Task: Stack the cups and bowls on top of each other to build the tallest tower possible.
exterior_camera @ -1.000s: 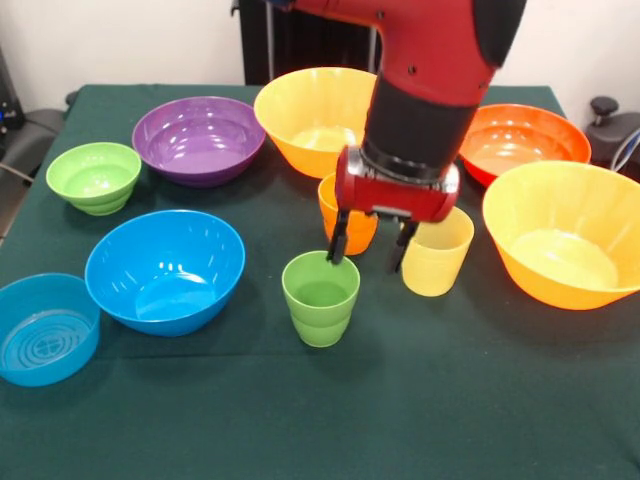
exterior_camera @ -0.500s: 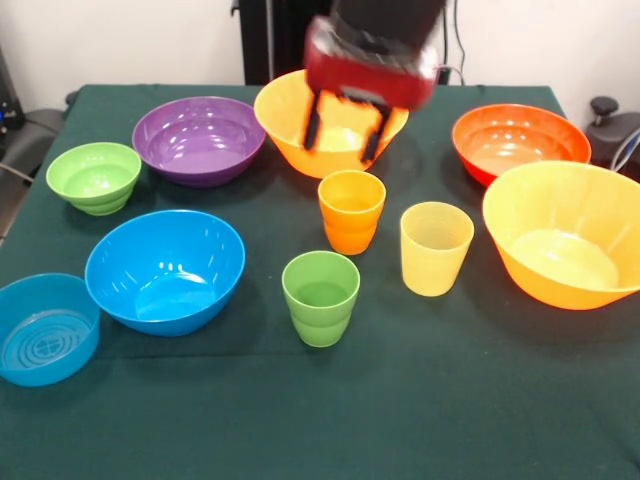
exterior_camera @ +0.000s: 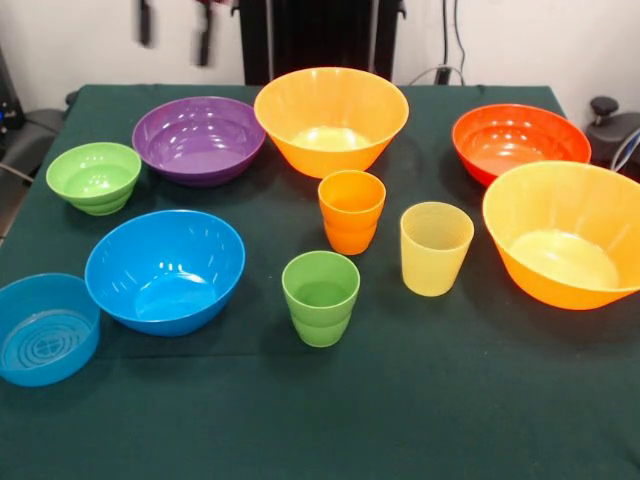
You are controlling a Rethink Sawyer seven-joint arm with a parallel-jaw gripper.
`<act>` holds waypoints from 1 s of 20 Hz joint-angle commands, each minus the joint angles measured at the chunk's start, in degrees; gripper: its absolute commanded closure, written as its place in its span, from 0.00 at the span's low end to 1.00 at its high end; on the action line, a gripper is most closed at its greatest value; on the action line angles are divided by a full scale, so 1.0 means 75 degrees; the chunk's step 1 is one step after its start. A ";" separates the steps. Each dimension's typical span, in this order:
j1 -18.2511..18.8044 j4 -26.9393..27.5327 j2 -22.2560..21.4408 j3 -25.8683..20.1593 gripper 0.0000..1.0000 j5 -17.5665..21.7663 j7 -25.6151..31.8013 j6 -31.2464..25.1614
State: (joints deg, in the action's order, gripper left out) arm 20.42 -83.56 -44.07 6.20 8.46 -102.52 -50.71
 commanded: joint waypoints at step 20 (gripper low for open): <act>0.3761 -0.4555 -0.0284 -0.1942 0.00 0.3600 0.1820 0.4338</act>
State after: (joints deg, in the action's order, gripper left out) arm 45.88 -108.86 -50.28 0.56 27.64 -97.97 -24.06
